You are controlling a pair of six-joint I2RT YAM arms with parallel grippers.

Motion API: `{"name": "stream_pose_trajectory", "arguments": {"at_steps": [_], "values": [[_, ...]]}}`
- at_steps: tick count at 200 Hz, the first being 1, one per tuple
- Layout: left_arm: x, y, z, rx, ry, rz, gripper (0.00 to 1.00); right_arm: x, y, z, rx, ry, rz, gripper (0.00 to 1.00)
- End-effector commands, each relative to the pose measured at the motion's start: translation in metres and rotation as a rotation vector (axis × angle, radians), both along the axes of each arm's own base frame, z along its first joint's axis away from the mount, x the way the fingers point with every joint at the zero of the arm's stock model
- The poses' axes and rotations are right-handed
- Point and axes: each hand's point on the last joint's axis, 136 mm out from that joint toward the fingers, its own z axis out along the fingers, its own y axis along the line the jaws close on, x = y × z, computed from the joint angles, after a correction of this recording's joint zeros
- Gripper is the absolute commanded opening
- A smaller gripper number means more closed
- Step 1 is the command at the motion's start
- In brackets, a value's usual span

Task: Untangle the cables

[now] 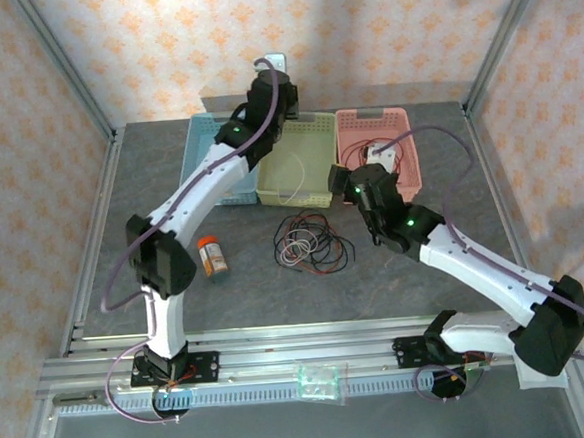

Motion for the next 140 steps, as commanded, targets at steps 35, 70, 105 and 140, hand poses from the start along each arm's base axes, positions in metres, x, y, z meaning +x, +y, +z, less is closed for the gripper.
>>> {"name": "stream_pose_trajectory", "arguments": {"at_steps": [35, 70, 105, 140], "values": [[0.044, 0.000, -0.101, -0.055, 0.169, 0.050, 0.00, -0.017, -0.003, -0.001, 0.051, -0.005, 0.058, 0.86], [0.059, -0.003, -0.151, -0.095, 0.276, 0.034, 0.02, -0.022, -0.008, -0.017, 0.055, 0.041, 0.038, 0.85], [0.063, -0.009, -0.171, -0.117, 0.321, 0.001, 0.37, -0.025, -0.009, -0.024, 0.074, 0.051, 0.036, 0.84], [0.060, -0.017, -0.153, -0.138, 0.300, -0.047, 0.77, -0.025, -0.012, -0.032, 0.071, 0.078, 0.015, 0.83]]}}
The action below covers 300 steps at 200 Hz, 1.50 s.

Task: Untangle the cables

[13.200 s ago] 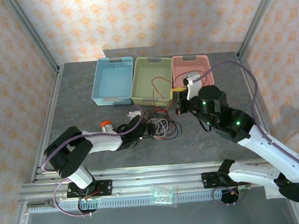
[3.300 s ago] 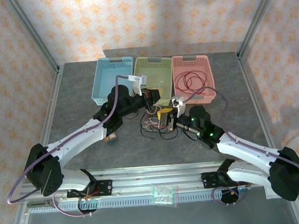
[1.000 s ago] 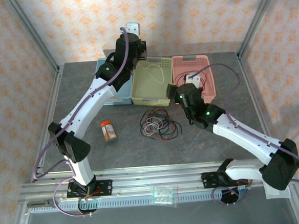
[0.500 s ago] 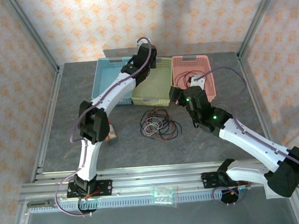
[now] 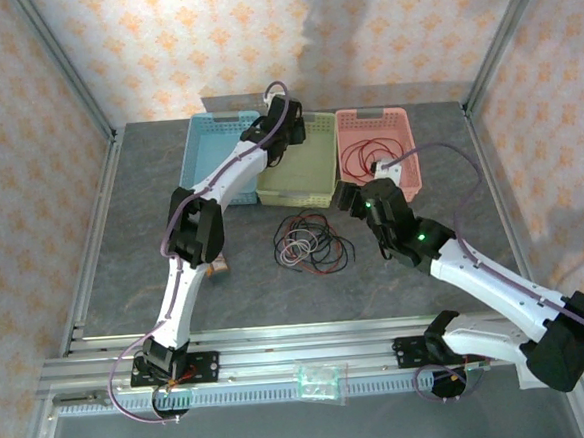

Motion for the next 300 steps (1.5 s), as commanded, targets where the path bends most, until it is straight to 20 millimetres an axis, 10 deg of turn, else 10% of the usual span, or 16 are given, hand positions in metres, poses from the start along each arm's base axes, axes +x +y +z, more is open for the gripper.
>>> {"name": "stream_pose_trajectory", "arguments": {"at_steps": [1, 46, 93, 192, 300], "values": [[0.000, -0.009, 0.027, -0.047, -0.033, -0.041, 0.78, -0.002, -0.007, -0.006, 0.011, 0.023, -0.033, 0.83], [-0.024, -0.018, 0.080, -0.085, -0.081, -0.126, 0.92, -0.004, -0.003, -0.027, 0.015, 0.092, -0.020, 0.81], [-0.097, -0.019, 0.112, -0.159, -0.152, -0.212, 0.92, -0.015, 0.031, -0.073, -0.012, 0.245, 0.132, 0.70], [-0.239, 0.020, 0.005, -0.428, -0.001, -0.162, 0.92, -0.027, 0.104, -0.147, -0.119, 0.403, 0.296, 0.47], [-0.284, 0.071, -0.033, -0.691, 0.012, -0.060, 0.90, -0.013, 0.156, -0.163, -0.336, 0.382, 0.595, 0.42]]}}
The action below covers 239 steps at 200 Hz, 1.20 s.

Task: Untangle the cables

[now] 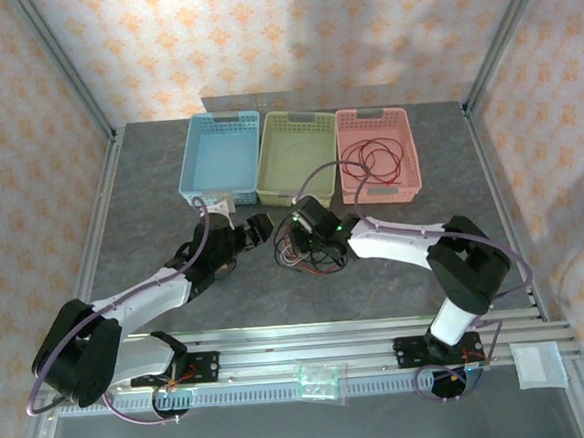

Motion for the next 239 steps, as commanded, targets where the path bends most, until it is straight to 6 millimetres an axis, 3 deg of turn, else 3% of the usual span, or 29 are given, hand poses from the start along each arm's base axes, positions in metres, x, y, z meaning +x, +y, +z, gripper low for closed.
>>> {"name": "stream_pose_trajectory", "arguments": {"at_steps": [1, 66, 142, 196, 239], "values": [[0.002, 0.001, 0.016, -0.129, -0.052, 0.016, 0.90, 0.003, 0.015, 0.002, -0.038, -0.031, 0.103, 0.42], [-0.006, 0.019, 0.008, -0.246, -0.056, 0.052, 0.88, 0.008, 0.037, -0.008, -0.105, -0.036, 0.218, 0.52], [-0.002, 0.021, 0.004, -0.239, -0.055, 0.059, 0.87, 0.021, 0.029, -0.028, -0.241, -0.043, 0.164, 0.54], [0.004, 0.013, 0.005, -0.257, -0.070, 0.030, 0.88, 0.019, 0.022, -0.030, -0.263, -0.045, 0.141, 0.45], [0.014, 0.002, 0.009, -0.228, -0.074, -0.017, 0.88, 0.019, 0.022, -0.014, -0.196, -0.078, 0.096, 0.30]]}}
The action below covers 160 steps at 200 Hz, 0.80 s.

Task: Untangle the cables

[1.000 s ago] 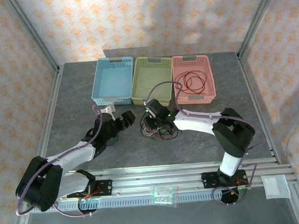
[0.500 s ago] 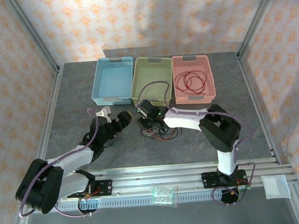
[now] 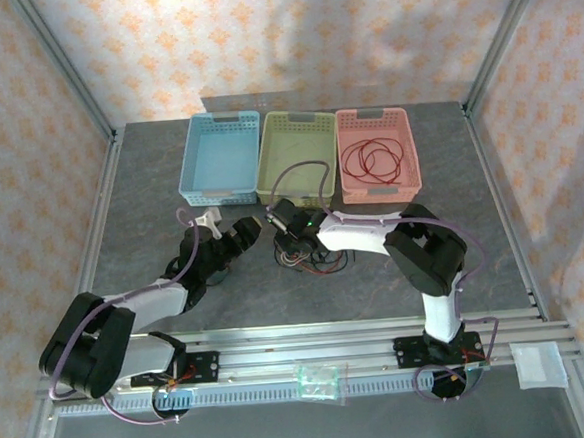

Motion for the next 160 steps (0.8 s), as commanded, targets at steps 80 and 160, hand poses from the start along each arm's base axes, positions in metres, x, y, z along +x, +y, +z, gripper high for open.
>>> {"name": "stream_pose_trajectory", "arguments": {"at_steps": [80, 160], "values": [[0.017, -0.028, 0.028, 0.000, -0.115, -0.074, 0.87, 0.003, -0.010, 0.053, 0.153, -0.057, -0.121, 0.06], [0.019, -0.054, 0.026, -0.001, -0.132, -0.156, 0.86, 0.018, -0.035, 0.101, 0.506, 0.088, -0.203, 0.00]]}}
